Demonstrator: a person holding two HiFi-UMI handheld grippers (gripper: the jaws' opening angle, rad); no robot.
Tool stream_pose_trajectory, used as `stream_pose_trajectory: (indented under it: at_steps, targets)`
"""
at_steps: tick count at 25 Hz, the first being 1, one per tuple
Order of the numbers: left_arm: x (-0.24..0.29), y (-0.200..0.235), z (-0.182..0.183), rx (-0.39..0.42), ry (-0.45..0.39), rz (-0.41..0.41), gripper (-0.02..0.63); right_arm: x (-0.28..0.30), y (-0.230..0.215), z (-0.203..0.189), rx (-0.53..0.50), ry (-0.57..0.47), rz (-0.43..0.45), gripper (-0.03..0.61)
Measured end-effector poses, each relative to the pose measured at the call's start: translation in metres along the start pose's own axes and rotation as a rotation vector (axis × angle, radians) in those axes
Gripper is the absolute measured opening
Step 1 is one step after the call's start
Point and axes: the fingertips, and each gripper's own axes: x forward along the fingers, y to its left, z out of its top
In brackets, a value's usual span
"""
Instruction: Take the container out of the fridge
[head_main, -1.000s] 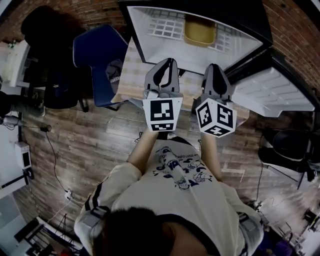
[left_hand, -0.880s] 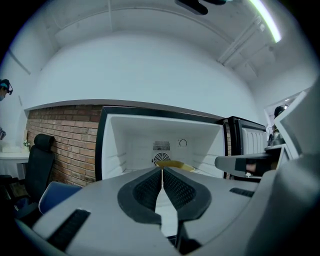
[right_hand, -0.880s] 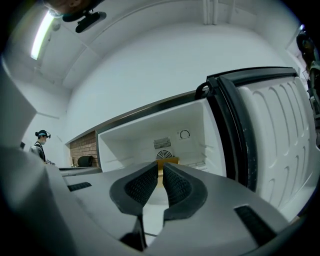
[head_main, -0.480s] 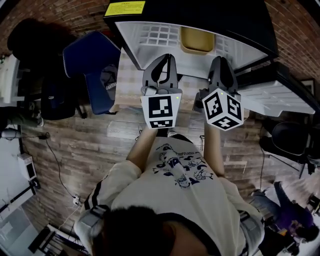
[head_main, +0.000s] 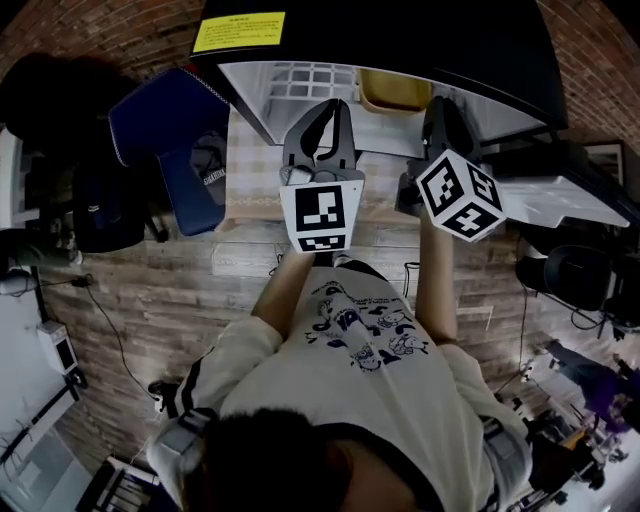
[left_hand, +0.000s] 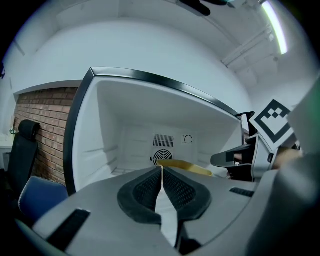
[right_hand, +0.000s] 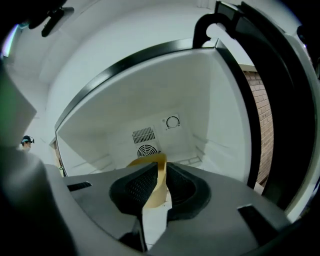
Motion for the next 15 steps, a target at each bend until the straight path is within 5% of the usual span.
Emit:
stream_pose_trajectory:
  at_steps: [15]
  targets:
    - [0.027,0.014,0.001,-0.018,0.009,-0.030,0.023,0.035,-0.009,-0.003,0.036,0.081,-0.021,0.068]
